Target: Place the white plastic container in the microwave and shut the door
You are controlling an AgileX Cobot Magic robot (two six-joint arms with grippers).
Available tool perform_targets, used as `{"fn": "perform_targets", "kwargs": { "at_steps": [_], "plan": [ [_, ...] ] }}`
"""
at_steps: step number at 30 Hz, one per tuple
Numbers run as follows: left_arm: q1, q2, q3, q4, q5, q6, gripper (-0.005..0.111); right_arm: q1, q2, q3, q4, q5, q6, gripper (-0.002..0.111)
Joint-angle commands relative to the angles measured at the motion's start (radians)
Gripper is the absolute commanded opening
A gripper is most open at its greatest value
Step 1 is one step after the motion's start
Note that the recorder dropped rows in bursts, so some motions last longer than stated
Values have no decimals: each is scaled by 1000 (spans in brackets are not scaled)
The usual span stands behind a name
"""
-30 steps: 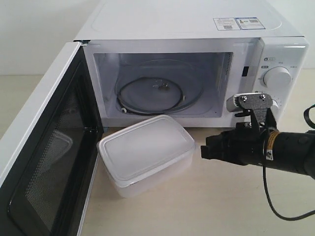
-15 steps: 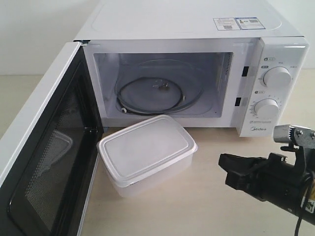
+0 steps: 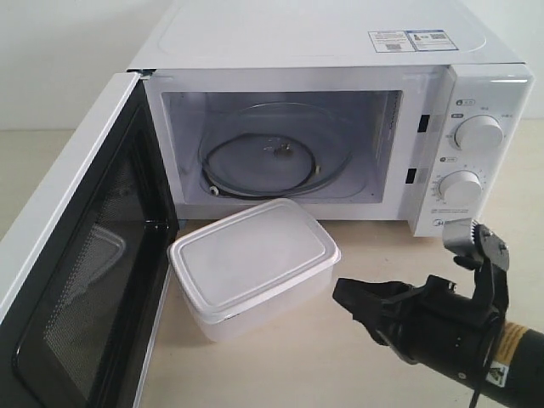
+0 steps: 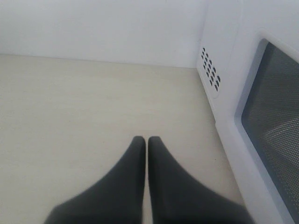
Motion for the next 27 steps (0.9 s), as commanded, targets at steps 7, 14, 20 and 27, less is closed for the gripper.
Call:
{"fn": "perform_targets", "kwargs": {
  "at_steps": [7, 14, 20, 27],
  "plan": [
    [-8, -3, 4, 1, -4, 3, 4, 324, -4, -107, 493, 160, 76, 0],
    [-8, -3, 4, 1, -4, 3, 4, 334, -4, -171, 393, 201, 127, 0],
    [-8, -3, 4, 1, -4, 3, 4, 345, -4, -169, 390, 272, 314, 4],
    [-8, -3, 4, 1, -4, 3, 4, 345, -4, -169, 418, 343, 432, 31]
  ]
}}
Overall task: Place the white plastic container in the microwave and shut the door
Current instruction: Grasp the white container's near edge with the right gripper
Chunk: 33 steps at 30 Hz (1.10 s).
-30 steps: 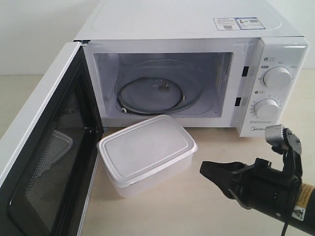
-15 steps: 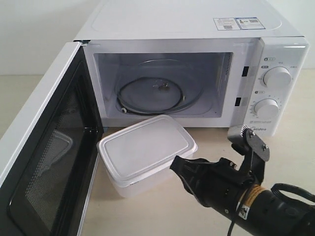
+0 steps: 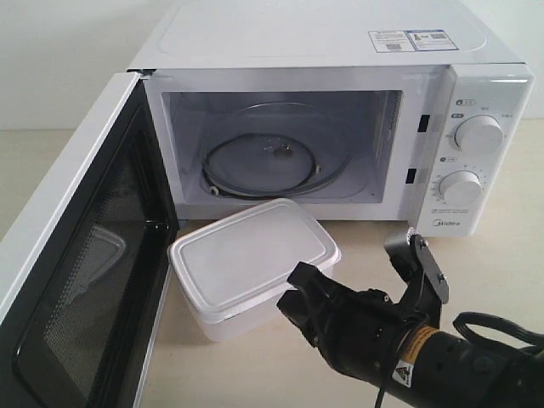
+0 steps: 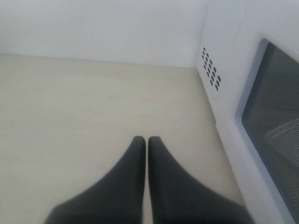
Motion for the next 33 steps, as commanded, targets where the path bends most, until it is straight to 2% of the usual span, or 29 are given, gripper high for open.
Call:
{"fn": "perform_targets", "kwargs": {
  "at_steps": [1, 3, 8, 13, 24, 28, 33],
  "plan": [
    [-8, -3, 4, 1, -4, 3, 4, 1, -4, -1, 41, 37, 48, 35],
    [-8, -3, 4, 1, -4, 3, 4, 1, -4, -3, 90, 37, 57, 40],
    [-8, -3, 4, 1, -4, 3, 4, 1, -4, -32, 122, 99, 100, 40],
    [-8, -3, 4, 1, -4, 3, 4, 1, 19, -132, 120, 190, 88, 40],
    [-8, -3, 4, 1, -4, 3, 4, 1, 115, -213, 103, 191, 105, 38],
    [-8, -3, 4, 1, -4, 3, 4, 1, 115, -222, 101, 187, 97, 30],
    [-8, -3, 4, 1, -4, 3, 4, 1, 115, -222, 100, 187, 63, 4]
  ]
}}
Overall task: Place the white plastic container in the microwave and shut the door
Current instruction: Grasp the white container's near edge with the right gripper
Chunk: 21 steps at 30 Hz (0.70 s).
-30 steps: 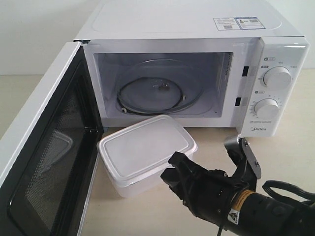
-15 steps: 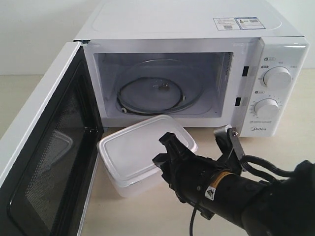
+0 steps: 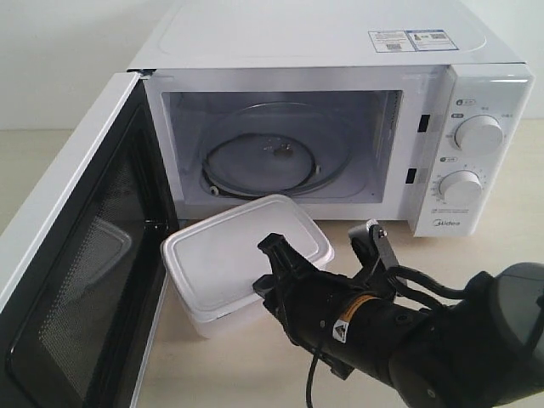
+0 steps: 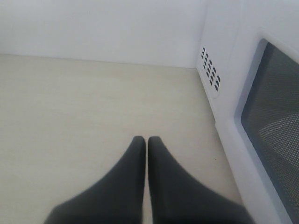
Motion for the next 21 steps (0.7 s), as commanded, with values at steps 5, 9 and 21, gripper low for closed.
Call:
{"fn": "perform_targets", "kwargs": {
  "at_steps": [5, 9, 21],
  "plan": [
    [-8, -3, 4, 1, -4, 3, 4, -1, 2, -7, -24, -8, -58, 0],
    [-8, -3, 4, 1, -4, 3, 4, -1, -4, -7, -42, -10, -71, 0],
    [-8, -3, 4, 1, -4, 3, 4, -1, -99, -7, 53, 48, -238, 0]
  ]
}}
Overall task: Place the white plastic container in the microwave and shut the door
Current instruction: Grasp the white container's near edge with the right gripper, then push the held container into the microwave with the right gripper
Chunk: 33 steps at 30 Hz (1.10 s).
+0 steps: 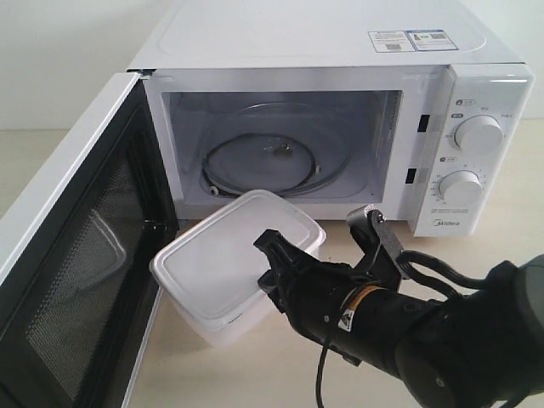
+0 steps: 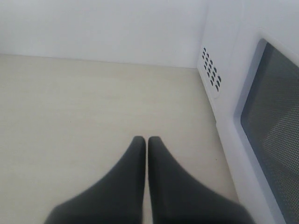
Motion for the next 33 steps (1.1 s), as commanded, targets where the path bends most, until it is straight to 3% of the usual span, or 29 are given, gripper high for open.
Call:
{"fn": "perform_targets", "kwargs": {
  "at_steps": [1, 13, 19, 23, 33],
  "plan": [
    [-6, -3, 4, 0, -4, 3, 4, 0, -37, -7, 9, -19, -71, 0],
    [-6, -3, 4, 0, -4, 3, 4, 0, -48, -3, 13, -11, -65, 0],
    [-6, -3, 4, 0, -4, 3, 4, 0, -142, 157, 103, -182, -47, 0],
    [-6, -3, 4, 0, -4, 3, 4, 0, -142, 168, 127, -314, 30, 0],
    [-6, -3, 4, 0, -4, 3, 4, 0, -138, 132, 327, -310, 30, 0]
  ]
}}
